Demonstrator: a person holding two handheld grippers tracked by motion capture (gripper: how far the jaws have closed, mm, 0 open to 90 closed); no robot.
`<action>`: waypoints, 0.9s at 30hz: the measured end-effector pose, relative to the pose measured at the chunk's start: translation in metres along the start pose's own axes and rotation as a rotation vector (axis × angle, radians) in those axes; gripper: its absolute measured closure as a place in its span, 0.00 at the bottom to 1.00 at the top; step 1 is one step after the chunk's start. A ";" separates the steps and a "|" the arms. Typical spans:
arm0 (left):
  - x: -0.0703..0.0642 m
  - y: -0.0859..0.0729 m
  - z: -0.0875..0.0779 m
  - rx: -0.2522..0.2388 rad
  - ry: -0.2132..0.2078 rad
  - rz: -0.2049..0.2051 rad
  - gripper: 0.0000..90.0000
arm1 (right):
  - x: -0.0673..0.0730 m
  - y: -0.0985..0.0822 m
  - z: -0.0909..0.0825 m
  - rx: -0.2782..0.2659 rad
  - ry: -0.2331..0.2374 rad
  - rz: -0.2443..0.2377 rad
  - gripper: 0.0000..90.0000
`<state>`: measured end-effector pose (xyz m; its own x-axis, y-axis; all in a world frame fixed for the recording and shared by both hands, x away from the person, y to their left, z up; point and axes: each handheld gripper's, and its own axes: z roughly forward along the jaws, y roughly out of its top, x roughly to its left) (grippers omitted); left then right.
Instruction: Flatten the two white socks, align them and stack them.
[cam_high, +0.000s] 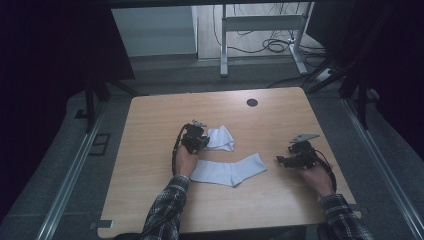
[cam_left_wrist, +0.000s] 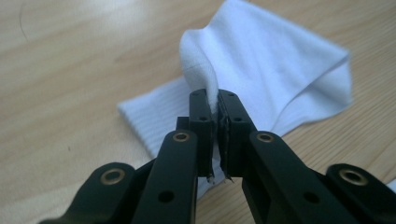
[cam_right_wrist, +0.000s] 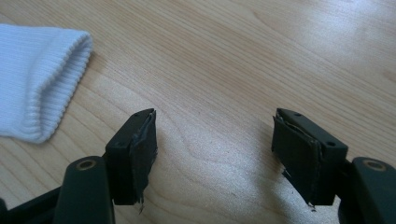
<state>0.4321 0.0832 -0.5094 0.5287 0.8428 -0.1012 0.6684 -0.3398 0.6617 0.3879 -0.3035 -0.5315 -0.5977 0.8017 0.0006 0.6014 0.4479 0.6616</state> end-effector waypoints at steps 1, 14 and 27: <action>-0.001 0.004 -0.002 -0.007 0.000 0.004 0.95 | 0.000 0.000 0.000 -0.001 0.000 0.001 0.34; -0.046 0.088 -0.035 -0.121 -0.028 0.101 0.95 | 0.000 -0.001 0.001 -0.007 0.004 -0.003 0.33; -0.096 0.157 -0.095 -0.282 -0.033 0.198 0.95 | 0.001 -0.001 0.001 -0.011 0.005 -0.009 0.32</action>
<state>0.4369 -0.0112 -0.3256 0.6534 0.7565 0.0282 0.3832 -0.3626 0.8495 0.3872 -0.3033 -0.5329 -0.6058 0.7957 -0.0015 0.5901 0.4506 0.6699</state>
